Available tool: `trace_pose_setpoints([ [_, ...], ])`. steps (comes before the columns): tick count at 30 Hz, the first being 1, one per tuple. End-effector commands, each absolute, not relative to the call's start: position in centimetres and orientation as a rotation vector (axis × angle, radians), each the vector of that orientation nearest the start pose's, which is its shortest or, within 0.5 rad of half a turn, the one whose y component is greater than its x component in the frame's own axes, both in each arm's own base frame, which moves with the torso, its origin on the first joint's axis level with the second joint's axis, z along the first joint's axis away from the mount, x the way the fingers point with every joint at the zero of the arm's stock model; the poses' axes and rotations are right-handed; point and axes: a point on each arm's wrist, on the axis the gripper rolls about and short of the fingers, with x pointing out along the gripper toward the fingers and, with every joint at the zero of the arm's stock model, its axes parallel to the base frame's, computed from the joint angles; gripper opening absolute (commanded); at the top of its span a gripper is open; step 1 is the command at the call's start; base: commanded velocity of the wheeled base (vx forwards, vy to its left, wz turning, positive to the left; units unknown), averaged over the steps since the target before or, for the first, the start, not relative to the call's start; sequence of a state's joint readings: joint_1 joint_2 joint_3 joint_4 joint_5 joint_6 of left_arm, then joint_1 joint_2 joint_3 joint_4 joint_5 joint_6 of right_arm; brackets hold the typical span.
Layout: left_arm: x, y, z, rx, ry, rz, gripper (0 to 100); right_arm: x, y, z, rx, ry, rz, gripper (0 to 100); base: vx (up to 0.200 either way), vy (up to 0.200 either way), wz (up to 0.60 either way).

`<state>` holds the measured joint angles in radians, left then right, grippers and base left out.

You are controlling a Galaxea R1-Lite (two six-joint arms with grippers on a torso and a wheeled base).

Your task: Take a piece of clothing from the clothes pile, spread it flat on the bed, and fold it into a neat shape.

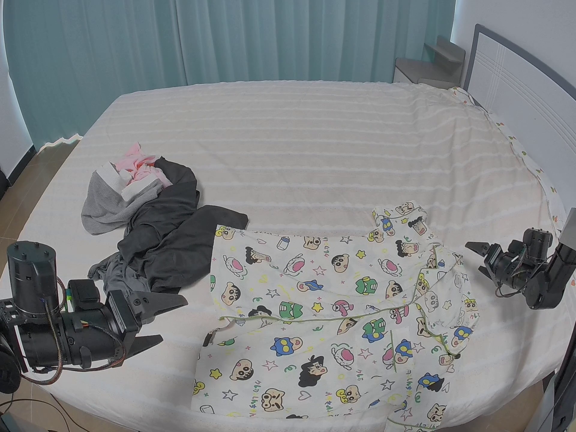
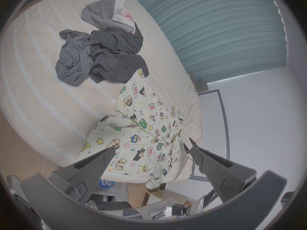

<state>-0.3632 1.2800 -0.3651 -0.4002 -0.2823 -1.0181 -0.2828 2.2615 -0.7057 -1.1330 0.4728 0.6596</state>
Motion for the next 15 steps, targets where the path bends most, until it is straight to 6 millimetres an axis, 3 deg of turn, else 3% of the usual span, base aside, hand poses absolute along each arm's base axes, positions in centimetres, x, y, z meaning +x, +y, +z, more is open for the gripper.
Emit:
trace_pose_setpoints([
  [1,15.6,-6.6,14.5,-0.938,0.796,-0.308,100,33.6,-9.5,0.5,0.796,0.497,0.054,100,0.0,0.0,0.0],
  [15,15.6,-6.6,14.5,-0.939,0.796,-0.307,100,33.1,-9.0,-2.3,0.767,0.584,0.103,100,0.0,0.0,0.0],
])
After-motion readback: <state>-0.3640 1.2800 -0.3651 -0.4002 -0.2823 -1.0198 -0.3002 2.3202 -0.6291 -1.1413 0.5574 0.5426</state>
